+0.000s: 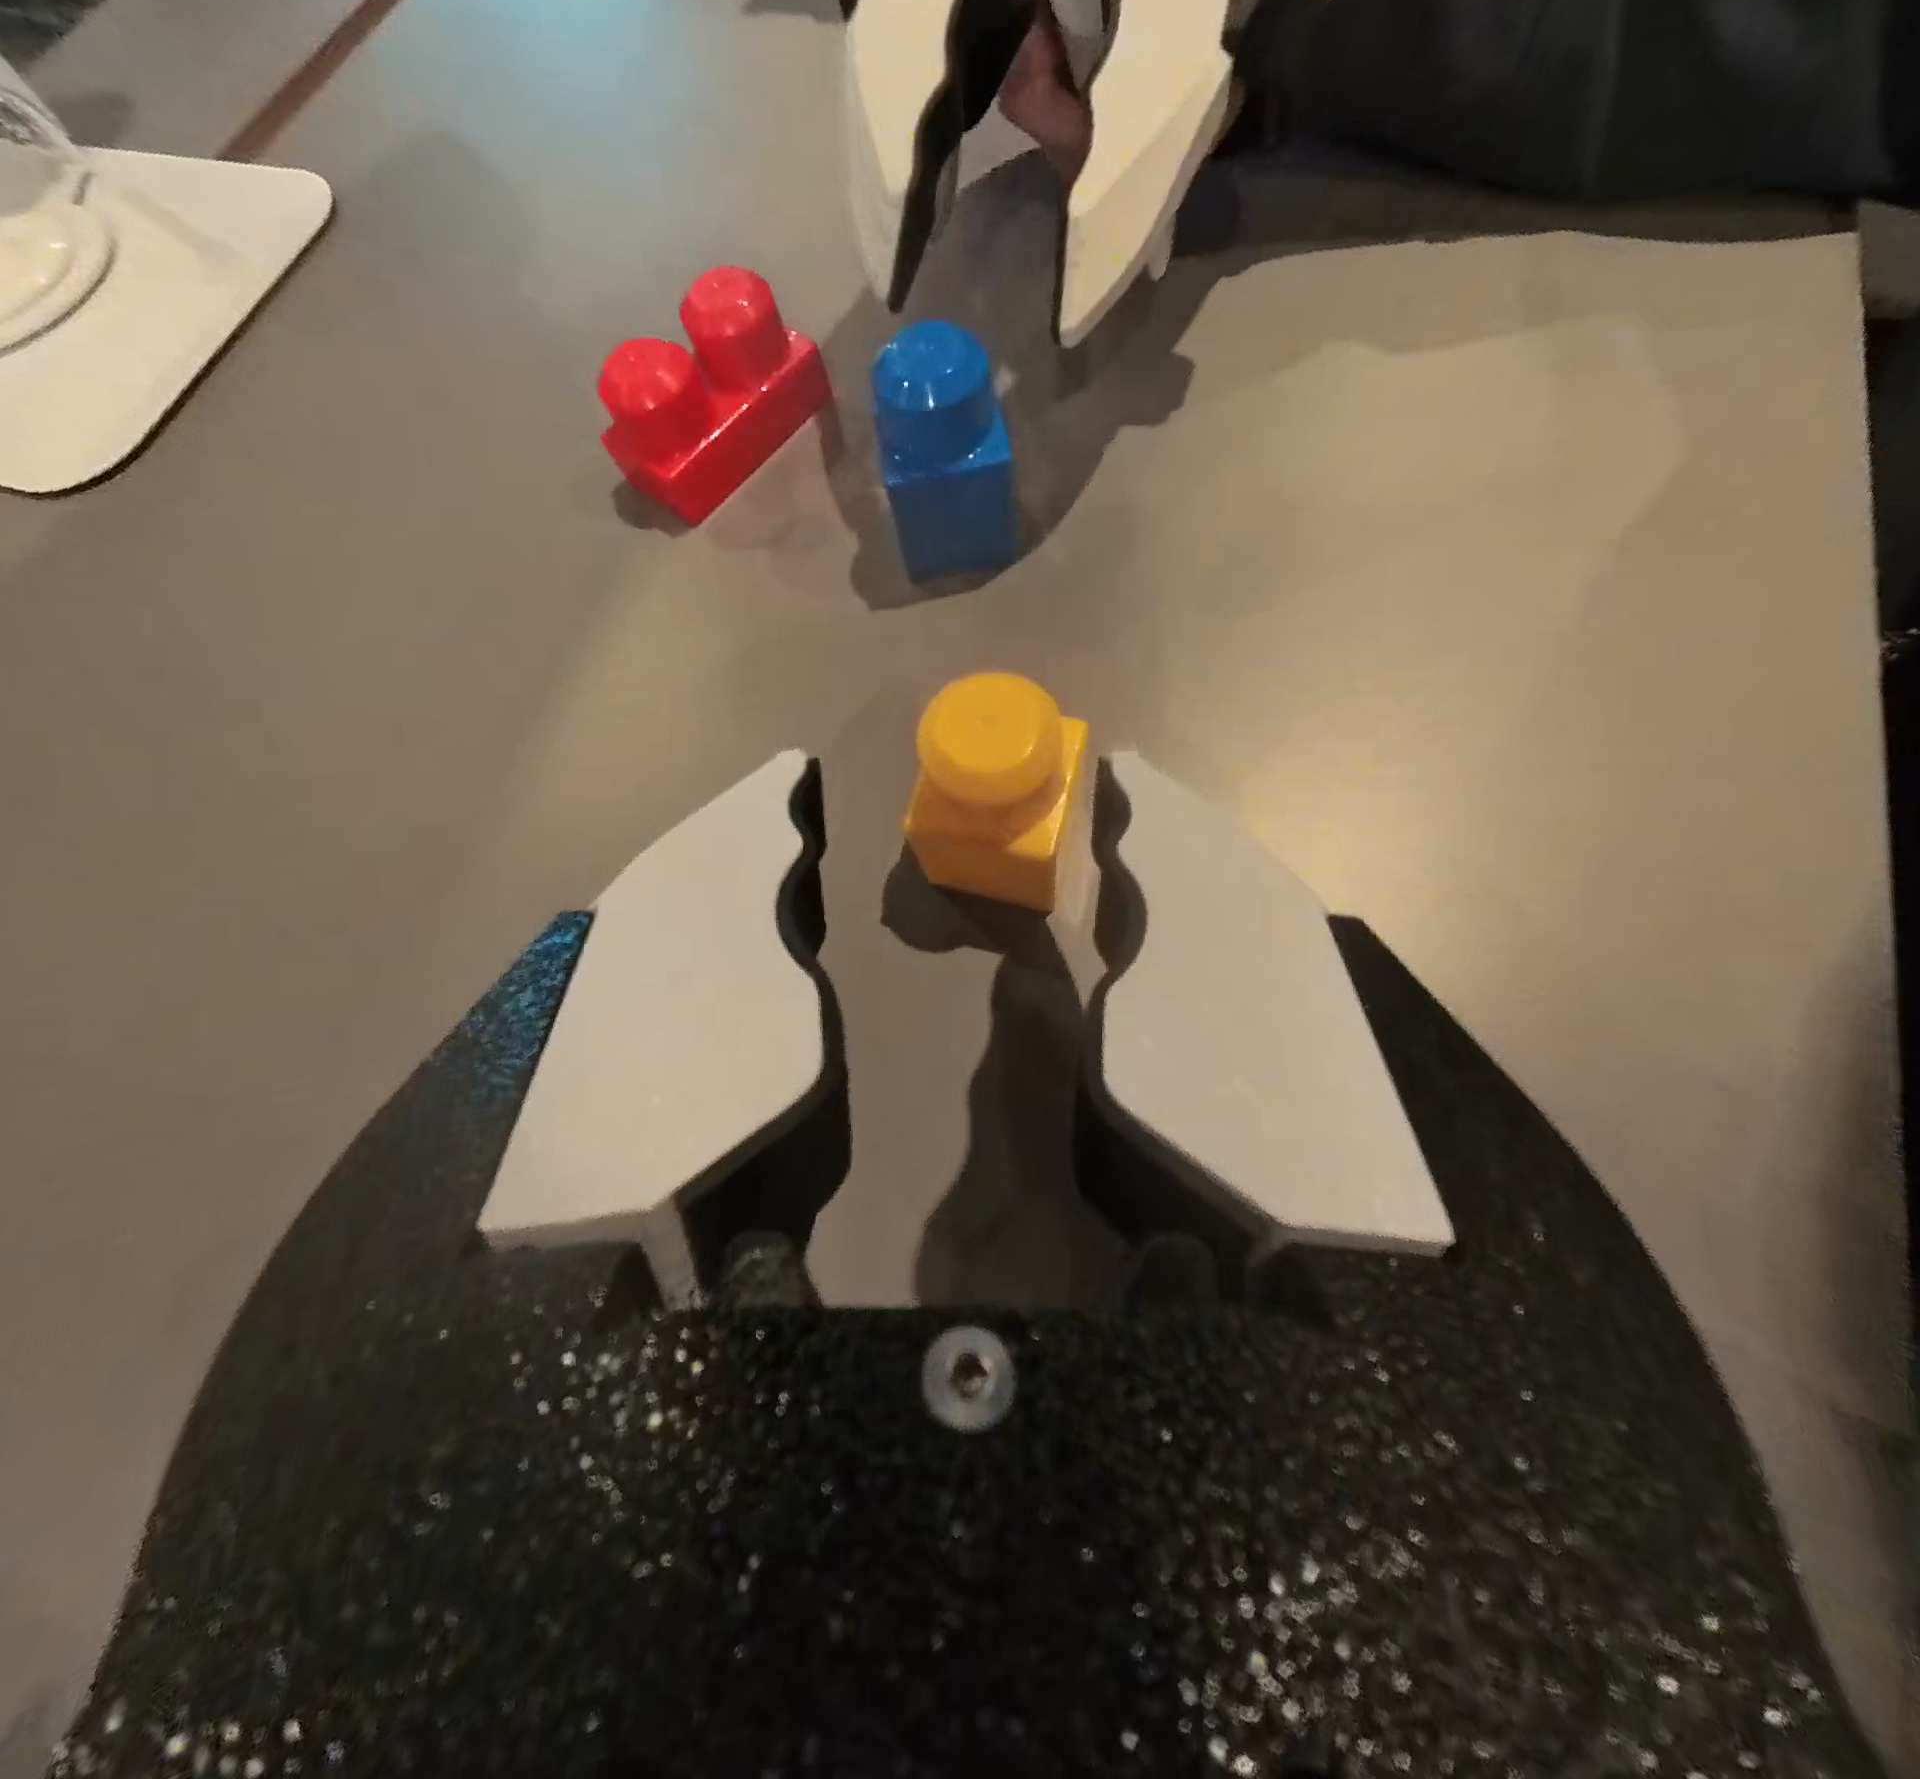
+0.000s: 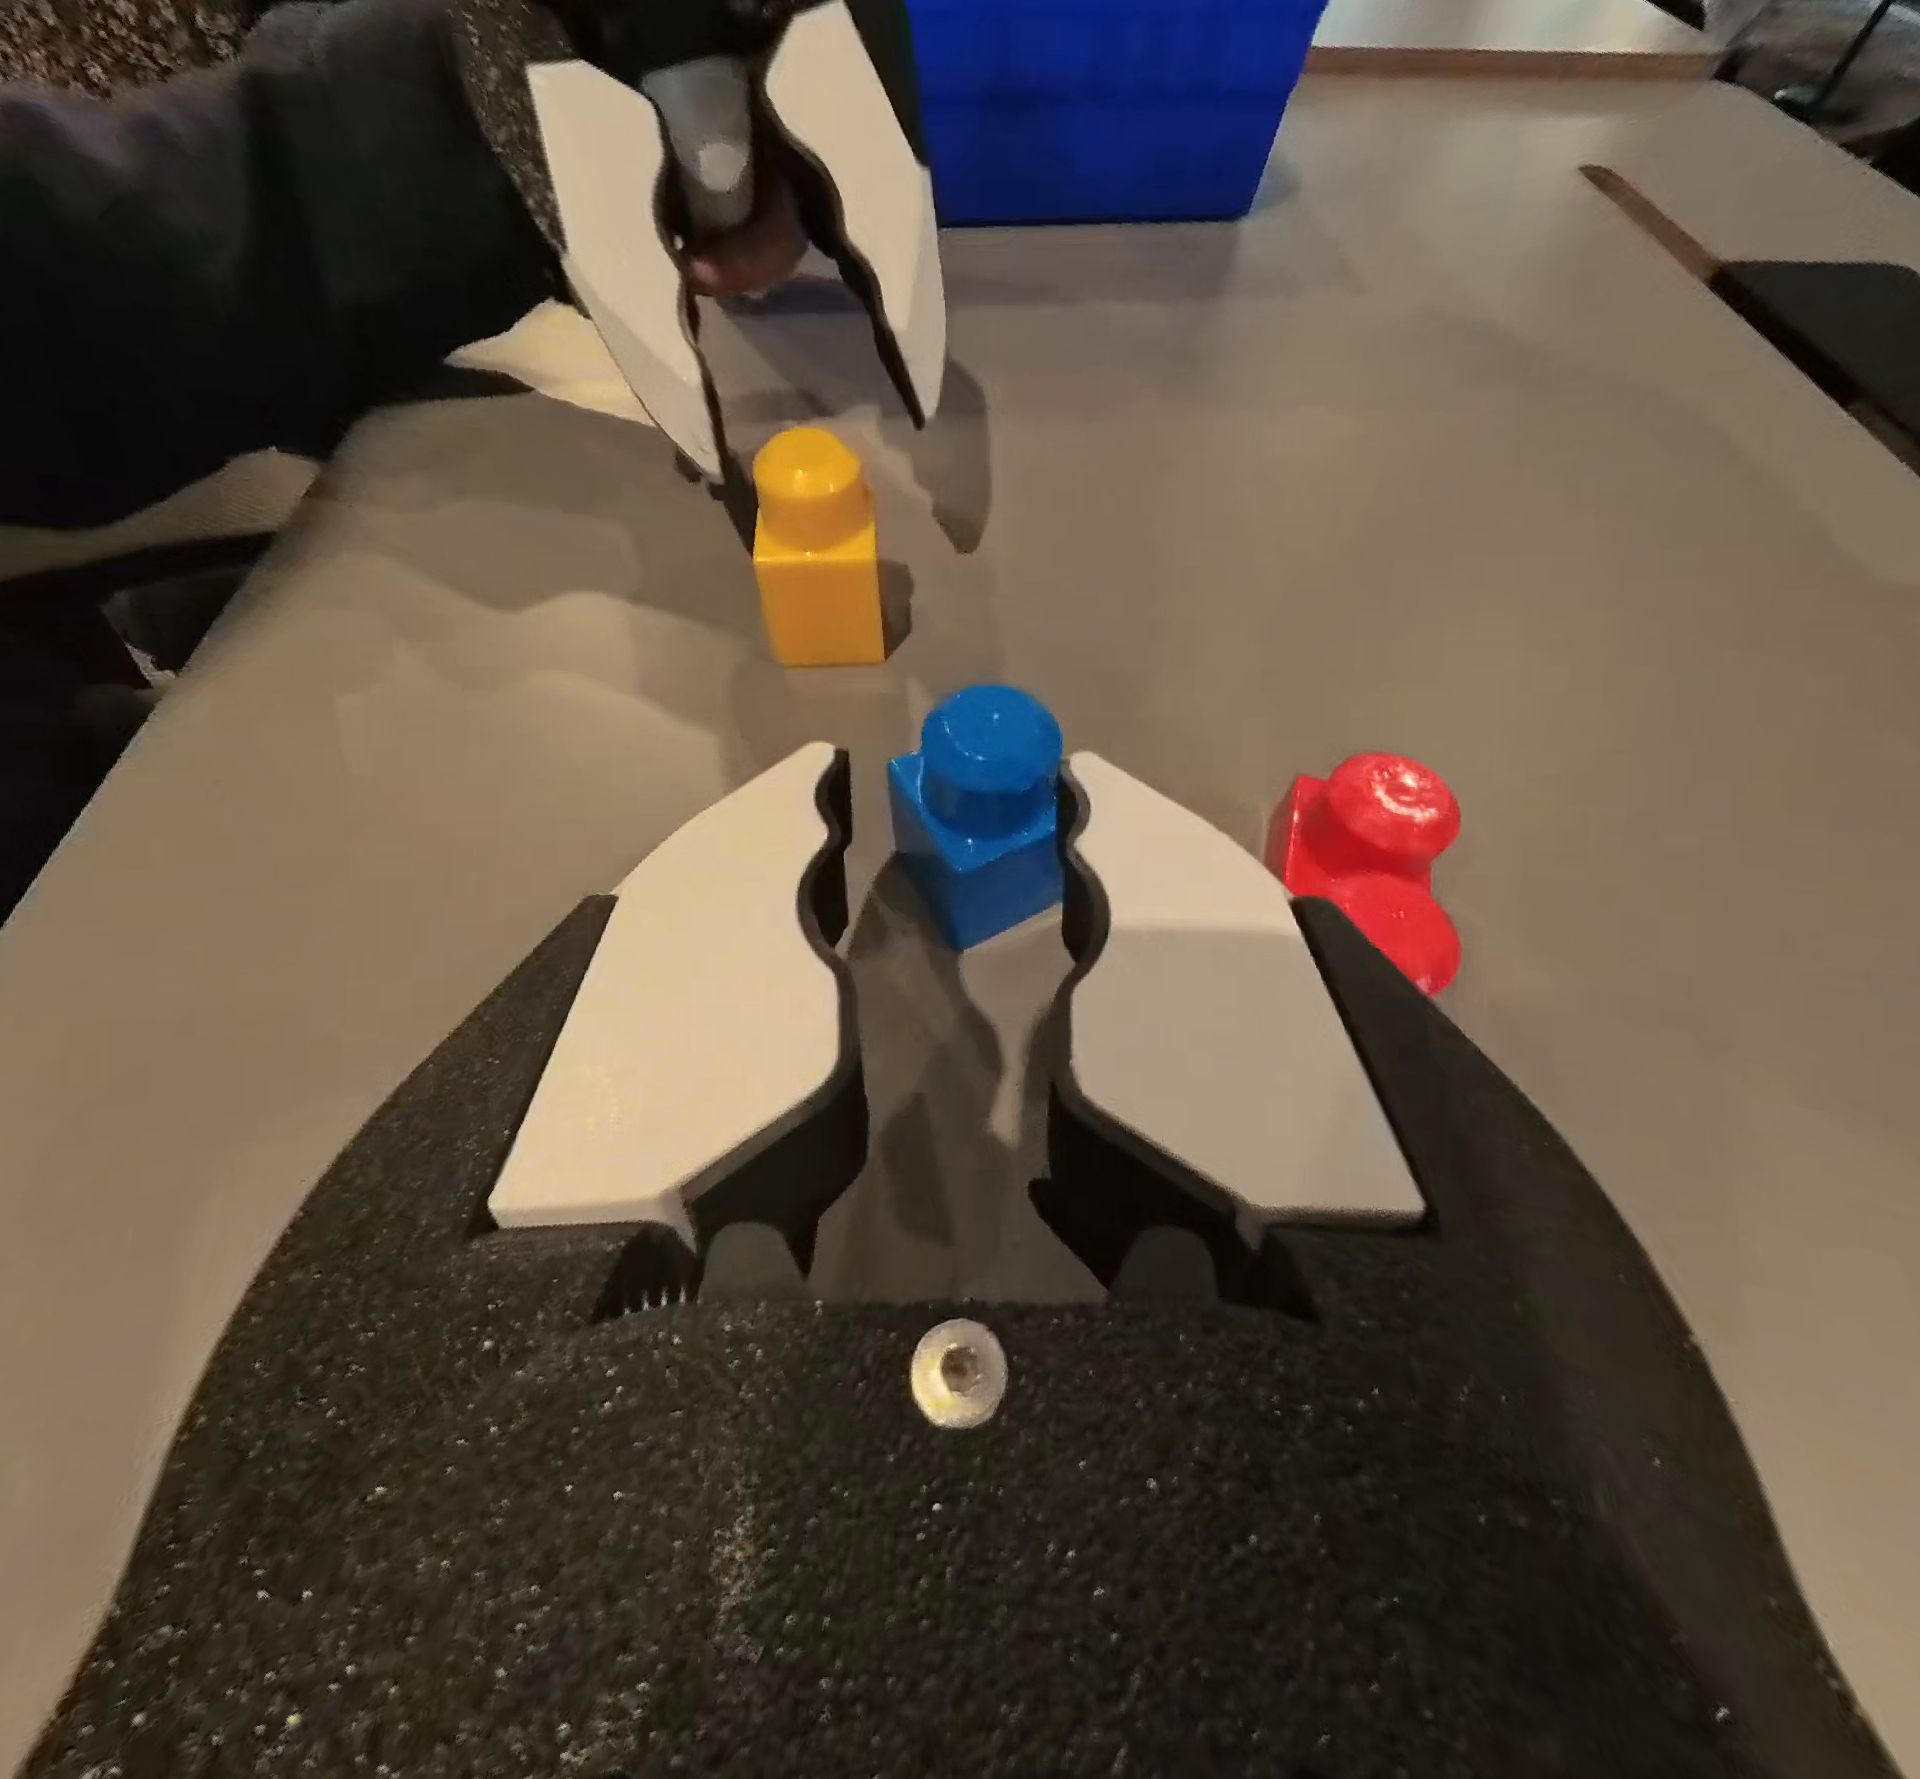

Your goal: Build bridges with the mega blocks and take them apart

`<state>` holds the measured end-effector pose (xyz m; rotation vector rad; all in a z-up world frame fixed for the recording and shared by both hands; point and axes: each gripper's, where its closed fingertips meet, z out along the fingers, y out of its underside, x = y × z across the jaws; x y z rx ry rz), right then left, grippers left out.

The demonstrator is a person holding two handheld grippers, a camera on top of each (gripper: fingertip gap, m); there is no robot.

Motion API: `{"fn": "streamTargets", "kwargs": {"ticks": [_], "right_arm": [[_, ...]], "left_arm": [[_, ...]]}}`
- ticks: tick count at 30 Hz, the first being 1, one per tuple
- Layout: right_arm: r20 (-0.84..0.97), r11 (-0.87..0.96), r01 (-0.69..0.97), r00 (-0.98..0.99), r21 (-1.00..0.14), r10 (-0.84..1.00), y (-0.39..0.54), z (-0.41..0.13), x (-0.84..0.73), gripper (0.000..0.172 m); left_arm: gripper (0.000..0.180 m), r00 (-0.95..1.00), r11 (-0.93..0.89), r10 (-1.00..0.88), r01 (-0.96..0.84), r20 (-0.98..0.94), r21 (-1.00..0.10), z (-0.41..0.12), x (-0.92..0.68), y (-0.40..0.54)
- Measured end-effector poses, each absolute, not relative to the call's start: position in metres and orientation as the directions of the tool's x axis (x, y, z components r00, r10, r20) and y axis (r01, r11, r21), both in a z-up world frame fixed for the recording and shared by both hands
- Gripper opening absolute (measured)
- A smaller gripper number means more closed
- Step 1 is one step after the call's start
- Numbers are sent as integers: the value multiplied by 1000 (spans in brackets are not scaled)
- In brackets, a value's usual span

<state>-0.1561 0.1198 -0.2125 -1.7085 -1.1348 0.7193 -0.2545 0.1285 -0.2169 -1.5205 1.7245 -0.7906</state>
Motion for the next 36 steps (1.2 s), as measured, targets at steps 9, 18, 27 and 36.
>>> {"fn": "streamTargets", "kwargs": {"ticks": [9,18,27,36], "right_arm": [[44,-124,367,417,-922,908,127,-211,-161,35],[21,-157,382,421,-911,907,131,-218,-165,37],[20,-172,400,434,-900,901,131,-220,-169,28],[21,-243,341,617,-908,787,137,-218,-175,28]], "left_arm": [[42,-121,135,-989,-561,-80,-817,-217,-249,121],[41,-118,122,-991,-600,-64,-791,-227,-242,121],[29,-115,129,-991,-587,-75,-799,-227,-239,121],[29,-85,138,-990,-559,-109,-817,-218,-221,129]]}}
